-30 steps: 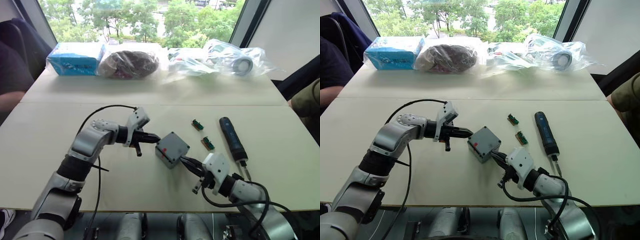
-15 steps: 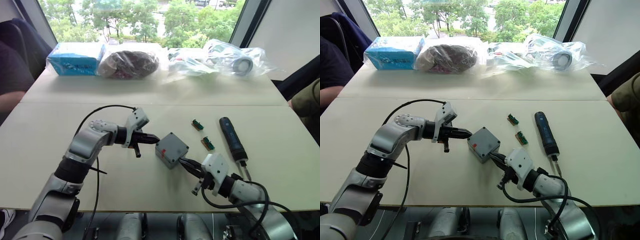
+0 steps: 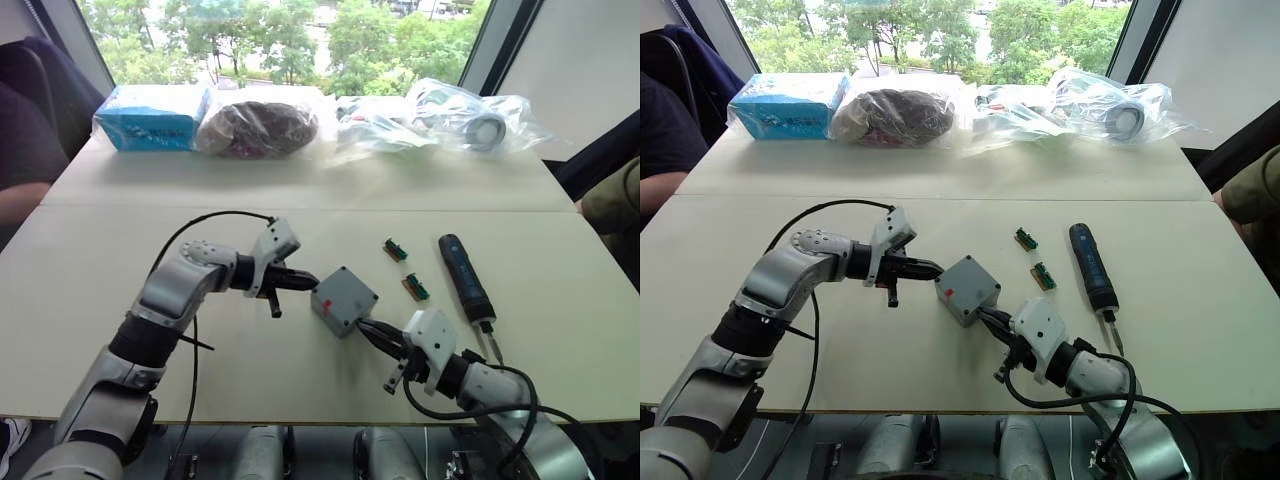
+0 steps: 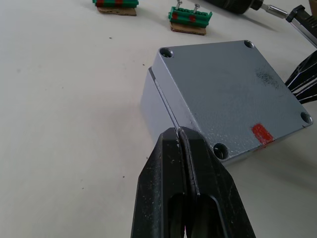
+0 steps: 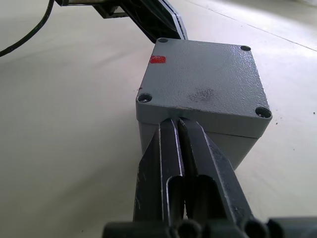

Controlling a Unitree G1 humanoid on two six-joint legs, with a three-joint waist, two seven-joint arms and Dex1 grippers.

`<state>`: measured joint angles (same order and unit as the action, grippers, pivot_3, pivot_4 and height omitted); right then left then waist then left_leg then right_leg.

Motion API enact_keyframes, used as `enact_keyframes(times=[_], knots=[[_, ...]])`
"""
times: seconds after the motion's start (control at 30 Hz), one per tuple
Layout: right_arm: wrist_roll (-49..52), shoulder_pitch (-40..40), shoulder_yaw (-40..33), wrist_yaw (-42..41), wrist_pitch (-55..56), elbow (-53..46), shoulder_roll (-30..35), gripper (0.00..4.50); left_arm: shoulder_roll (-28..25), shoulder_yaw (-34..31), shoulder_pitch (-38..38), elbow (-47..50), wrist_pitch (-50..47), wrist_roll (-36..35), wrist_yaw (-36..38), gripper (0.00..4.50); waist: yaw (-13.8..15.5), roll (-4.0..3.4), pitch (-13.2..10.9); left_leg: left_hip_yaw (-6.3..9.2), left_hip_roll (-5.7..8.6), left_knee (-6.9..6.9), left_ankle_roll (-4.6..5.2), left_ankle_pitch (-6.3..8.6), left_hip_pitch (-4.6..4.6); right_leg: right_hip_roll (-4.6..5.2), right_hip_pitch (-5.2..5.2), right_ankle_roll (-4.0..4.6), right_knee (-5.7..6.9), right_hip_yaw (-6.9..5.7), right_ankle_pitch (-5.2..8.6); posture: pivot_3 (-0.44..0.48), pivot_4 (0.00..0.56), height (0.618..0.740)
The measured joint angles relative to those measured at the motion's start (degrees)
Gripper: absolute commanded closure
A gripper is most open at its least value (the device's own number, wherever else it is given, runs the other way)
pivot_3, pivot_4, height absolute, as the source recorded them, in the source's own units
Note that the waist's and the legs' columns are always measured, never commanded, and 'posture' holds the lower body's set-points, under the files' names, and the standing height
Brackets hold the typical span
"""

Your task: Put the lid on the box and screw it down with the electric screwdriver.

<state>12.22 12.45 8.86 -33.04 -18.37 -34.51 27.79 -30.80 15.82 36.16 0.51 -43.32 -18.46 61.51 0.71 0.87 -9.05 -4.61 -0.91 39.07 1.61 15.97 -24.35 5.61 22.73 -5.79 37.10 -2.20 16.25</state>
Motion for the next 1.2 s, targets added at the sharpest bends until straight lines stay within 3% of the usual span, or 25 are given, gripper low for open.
enact_keyframes(times=[0.3,1.0,1.2], knots=[[0.35,0.47,-0.67,-0.01,0.01,-0.02,0.24,4.43,1.25,0.09,1.53,-6.3,3.44,1.1,-0.72,4.5,0.06,0.0,0.0,0.01,0.0,0.03,0.0,0.0,0.0,-0.01,-0.01,-0.01,0.01,-0.01,0.0,0.0,0.15,0.74],[0.28,-0.67,-0.3,0.14,0.01,-0.01,0.1,4.43,2.7,-1.25,1.95,-3.79,0.95,-0.94,-0.89,4.5,0.01,0.0,0.0,0.02,-0.01,0.05,-0.02,-0.02,0.0,-0.03,-0.01,-0.02,0.06,-0.01,-0.01,0.0,0.15,0.74],[0.27,1.82,-1.2,-0.16,-0.03,-0.04,1.19,4.43,3.93,-1.86,2.5,-8.82,3.95,1.19,-3.91,4.5,-0.02,0.0,0.0,0.02,0.0,0.06,-0.01,-0.02,0.02,-0.03,-0.03,-0.03,0.07,-0.01,-0.01,0.0,0.15,0.74]])
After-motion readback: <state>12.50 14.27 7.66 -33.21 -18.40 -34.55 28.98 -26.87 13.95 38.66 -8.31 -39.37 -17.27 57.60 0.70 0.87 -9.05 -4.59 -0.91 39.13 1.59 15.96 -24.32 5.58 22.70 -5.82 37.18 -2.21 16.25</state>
